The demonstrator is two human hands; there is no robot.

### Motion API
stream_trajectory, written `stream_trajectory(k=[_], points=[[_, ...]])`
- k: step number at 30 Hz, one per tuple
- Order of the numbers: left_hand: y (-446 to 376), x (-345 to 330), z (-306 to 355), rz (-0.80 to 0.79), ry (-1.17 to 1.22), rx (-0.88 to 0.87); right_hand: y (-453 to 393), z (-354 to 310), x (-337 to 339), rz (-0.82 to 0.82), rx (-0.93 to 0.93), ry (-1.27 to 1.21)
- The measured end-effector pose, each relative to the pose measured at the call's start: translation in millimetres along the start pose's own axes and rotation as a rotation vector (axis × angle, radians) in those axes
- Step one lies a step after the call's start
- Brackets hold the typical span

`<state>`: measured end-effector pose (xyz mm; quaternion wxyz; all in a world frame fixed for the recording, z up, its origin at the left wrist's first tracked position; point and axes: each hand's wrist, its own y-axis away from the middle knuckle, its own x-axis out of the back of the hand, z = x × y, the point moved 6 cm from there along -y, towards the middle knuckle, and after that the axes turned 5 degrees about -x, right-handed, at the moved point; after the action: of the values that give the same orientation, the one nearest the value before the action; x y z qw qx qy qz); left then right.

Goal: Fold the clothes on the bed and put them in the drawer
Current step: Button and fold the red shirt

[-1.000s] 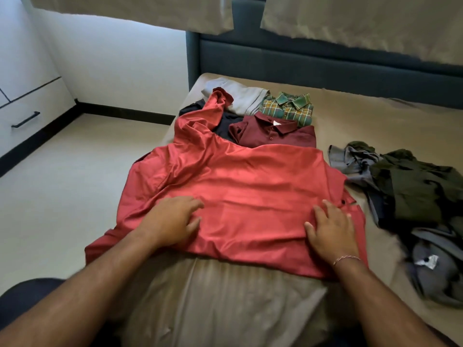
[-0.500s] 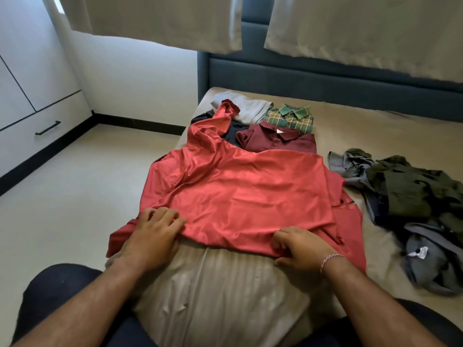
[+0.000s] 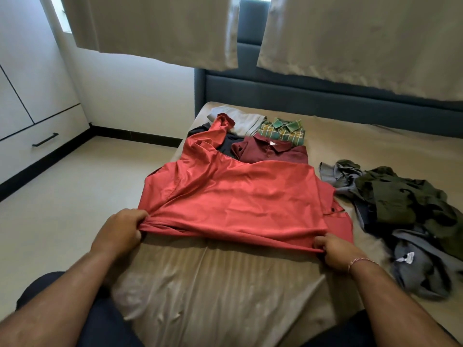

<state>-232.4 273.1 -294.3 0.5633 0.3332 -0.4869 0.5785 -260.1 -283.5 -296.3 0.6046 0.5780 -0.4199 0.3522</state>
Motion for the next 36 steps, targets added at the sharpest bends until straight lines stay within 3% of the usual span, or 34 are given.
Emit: stream_trajectory(k=[3, 5, 9, 12, 15, 19, 22, 24, 28, 31, 34, 36], points=[[-7, 17, -11, 0.019, 0.205, 0.005, 2, 4, 13, 0.083, -0.010, -0.082], [-12, 27, -12, 0.018, 0.299, -0.038, 1, 7, 18, 0.046, -0.056, -0.108], [-30, 40, -9, -0.128, 0.248, -0.098, -7, 16, 24, 0.024, -0.114, -0.165], [-43, 42, -1, -0.321, 0.264, -0.107, -6, 14, 30, -0.118, -0.090, -0.139], [-66, 44, -2, -0.366, 0.222, -0.044, -11, 19, 49, -0.184, -0.050, -0.218], [-110, 62, 15, -0.208, 0.083, -0.044, -44, 44, 99, 0.069, -0.116, -0.269], [-141, 75, 37, 0.040, 0.045, 0.025, -52, 44, 123, 0.413, -0.263, -0.118], [-156, 67, 48, 0.094, -0.005, 0.097, -54, 28, 121, 0.590, -0.297, -0.030], [-153, 33, 63, -0.019, -0.078, 0.125, -58, -34, 77, 0.647, -0.087, 0.029], [-135, 27, 49, 0.089, -0.050, 0.122, -54, -91, 50, 0.662, 0.089, -0.016], [-111, 24, 22, 0.223, 0.198, 0.193, -47, -141, 38, 0.672, 0.200, -0.071], [-93, 21, -2, 0.303, 0.441, 0.358, -44, -175, 36, 0.659, 0.264, -0.155]])
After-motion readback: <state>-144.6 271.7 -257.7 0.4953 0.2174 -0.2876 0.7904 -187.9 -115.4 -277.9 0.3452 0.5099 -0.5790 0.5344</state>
